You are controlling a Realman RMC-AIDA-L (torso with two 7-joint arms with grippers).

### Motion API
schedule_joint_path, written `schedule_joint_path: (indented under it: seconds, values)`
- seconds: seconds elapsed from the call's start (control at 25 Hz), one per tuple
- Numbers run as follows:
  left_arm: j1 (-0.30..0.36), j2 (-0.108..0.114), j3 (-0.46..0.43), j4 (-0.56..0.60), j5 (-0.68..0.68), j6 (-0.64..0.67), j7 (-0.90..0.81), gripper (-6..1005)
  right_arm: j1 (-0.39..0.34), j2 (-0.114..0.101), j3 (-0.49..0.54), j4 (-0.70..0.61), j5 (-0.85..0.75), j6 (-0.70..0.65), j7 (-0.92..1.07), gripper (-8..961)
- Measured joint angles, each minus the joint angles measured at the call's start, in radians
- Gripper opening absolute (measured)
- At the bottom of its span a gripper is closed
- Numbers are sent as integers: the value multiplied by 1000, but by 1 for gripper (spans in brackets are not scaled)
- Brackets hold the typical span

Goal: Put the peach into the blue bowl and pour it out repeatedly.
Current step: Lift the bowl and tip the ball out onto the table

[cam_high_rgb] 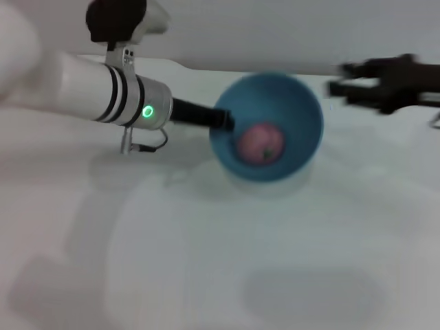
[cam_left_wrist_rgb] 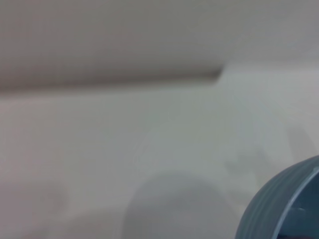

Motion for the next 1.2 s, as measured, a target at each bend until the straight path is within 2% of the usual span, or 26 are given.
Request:
schedule_joint_path:
  seconds: [0.04,0.08,0.12,0.16,0.2,0.24,0.4,0.56,0.68,0.88,0.92,0.96,1.04,1.08,1.12,1.2]
  values:
    - [0,0,0,0,0,0,0,-2,-20,-1,45,12,14,4,-1,461]
    - [47,1,59,-7,-156,-143,123,-2,-37,-3,98,31,21,6,-1,461]
    - [62,1,83,-7,-199,-187,163,-2,-53,-5,148,49,26,7,-1,461]
    - [73,0,103,-8,-235,-222,193,-2,-85,-8,247,87,28,9,-2,461]
    - [90,0,144,-8,-288,-283,241,-2,-85,-8,247,87,28,9,-2,461]
    - [105,0,186,-8,-338,-343,280,-2,-101,-9,294,103,28,9,-4,461]
    - [131,-1,342,-8,-421,-561,354,-1,-157,-9,453,156,29,9,-46,461]
    - [146,-2,585,-7,-420,-867,361,-1,-190,-11,578,202,30,14,-73,460]
    - [157,-4,755,11,-401,-1077,365,-1,-205,-11,621,218,31,16,-80,460]
    - [176,-5,953,23,-311,-1379,373,-2,-214,-12,631,243,31,17,-81,459]
    - [185,-7,1023,13,-264,-1495,376,-2,-213,-12,631,246,31,18,-81,459]
    - [185,-7,1023,13,-264,-1495,376,-2,-213,-12,631,246,31,18,-81,459]
    - [192,-8,1087,-5,-222,-1605,406,-2,-209,-12,632,253,31,18,-81,459]
    - [197,-9,1143,-24,-199,-1683,486,-2,-205,-12,633,258,31,18,-81,459]
    - [197,-9,1143,-24,-199,-1683,486,-2,-205,-12,633,258,31,18,-81,459]
    - [201,-9,1171,-29,-197,-1713,594,-2,-201,-12,633,265,31,18,-81,459]
